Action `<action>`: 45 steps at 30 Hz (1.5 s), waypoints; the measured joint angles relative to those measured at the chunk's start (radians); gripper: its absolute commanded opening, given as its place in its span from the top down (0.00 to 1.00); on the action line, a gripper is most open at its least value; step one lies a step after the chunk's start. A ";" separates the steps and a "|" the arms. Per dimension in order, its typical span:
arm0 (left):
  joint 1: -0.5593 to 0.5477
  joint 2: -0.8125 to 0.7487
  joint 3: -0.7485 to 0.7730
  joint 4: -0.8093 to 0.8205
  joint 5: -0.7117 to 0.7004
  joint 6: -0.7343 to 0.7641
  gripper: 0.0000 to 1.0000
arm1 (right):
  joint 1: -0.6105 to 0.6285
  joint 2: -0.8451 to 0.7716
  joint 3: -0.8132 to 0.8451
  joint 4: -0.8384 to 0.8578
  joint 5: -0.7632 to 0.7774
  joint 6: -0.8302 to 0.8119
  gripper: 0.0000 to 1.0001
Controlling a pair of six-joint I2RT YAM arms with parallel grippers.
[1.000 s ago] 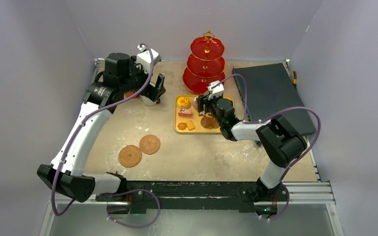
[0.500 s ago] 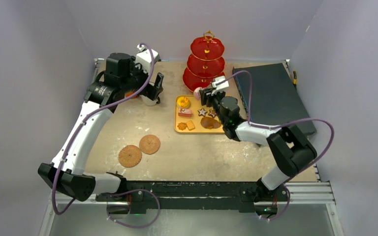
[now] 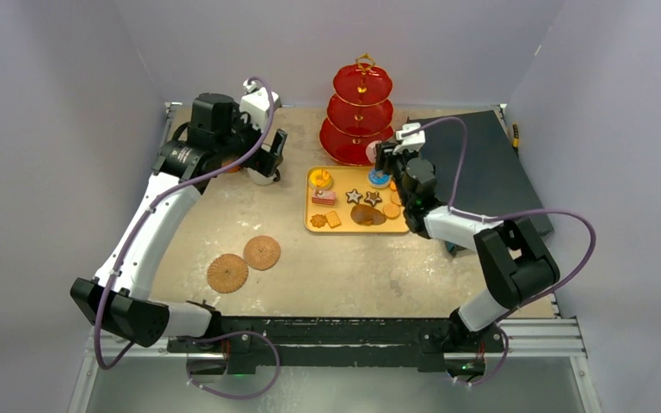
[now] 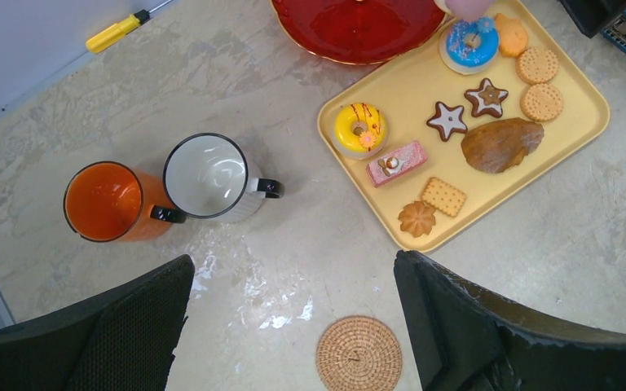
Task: Serve the afternoon tea
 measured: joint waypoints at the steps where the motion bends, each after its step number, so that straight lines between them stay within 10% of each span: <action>1: 0.000 -0.001 0.000 0.000 0.000 0.000 0.07 | -0.012 0.006 0.001 0.002 0.002 0.000 0.50; 25: 0.000 -0.026 0.019 -0.009 0.007 0.019 0.06 | -0.068 0.325 0.176 0.165 0.042 0.000 0.34; 45: 0.000 -0.034 0.019 -0.011 0.031 0.025 0.05 | -0.058 0.144 0.003 0.186 0.042 0.024 0.21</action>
